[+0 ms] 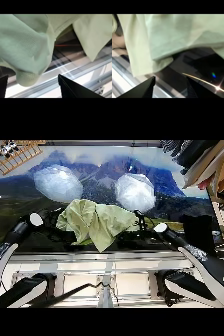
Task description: Fold the clothes and pants, and hang the long-sleeved shirts on hangers.
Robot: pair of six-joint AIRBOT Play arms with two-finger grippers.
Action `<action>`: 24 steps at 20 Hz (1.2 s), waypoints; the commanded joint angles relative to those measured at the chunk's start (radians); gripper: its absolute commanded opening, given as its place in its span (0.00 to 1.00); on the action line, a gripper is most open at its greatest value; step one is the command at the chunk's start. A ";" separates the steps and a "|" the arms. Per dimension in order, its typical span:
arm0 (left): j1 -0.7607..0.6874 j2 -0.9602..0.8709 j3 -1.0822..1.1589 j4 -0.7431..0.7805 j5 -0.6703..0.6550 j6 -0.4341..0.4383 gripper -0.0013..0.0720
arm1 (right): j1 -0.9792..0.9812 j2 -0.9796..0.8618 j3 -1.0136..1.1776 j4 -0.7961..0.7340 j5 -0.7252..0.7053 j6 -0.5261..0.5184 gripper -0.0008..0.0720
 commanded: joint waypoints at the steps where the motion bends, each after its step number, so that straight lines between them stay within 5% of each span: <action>1: -0.004 0.002 -0.010 -0.002 0.074 -0.051 0.95 | 0.042 -0.098 0.066 -0.005 -0.031 0.024 0.66; 6: -0.004 -0.015 -0.011 -0.007 0.126 -0.071 0.93 | 0.076 -0.187 0.173 -0.005 -0.003 0.024 0.66; 9: -0.005 -0.071 -0.011 -0.008 0.128 -0.069 0.71 | 0.125 -0.213 0.196 -0.001 -0.040 0.033 0.58; 12: -0.004 -0.124 -0.010 -0.068 0.156 0.000 0.10 | 0.142 -0.212 0.197 0.003 -0.050 0.034 0.18; 13: -0.004 -0.127 -0.010 -0.116 0.169 0.051 0.03 | 0.136 -0.202 0.198 -0.002 -0.046 0.034 0.04; 18: 0.120 -0.066 0.130 -0.353 0.030 0.234 0.03 | -0.001 -0.006 0.357 -0.224 0.233 0.089 0.04; 21: 0.279 0.019 0.307 -0.410 -0.066 0.249 0.03 | -0.127 0.203 0.544 -0.441 0.333 0.216 0.04; 24: 0.465 0.116 0.487 -0.526 -0.135 0.250 0.03 | -0.244 0.396 0.725 -0.488 0.404 0.245 0.04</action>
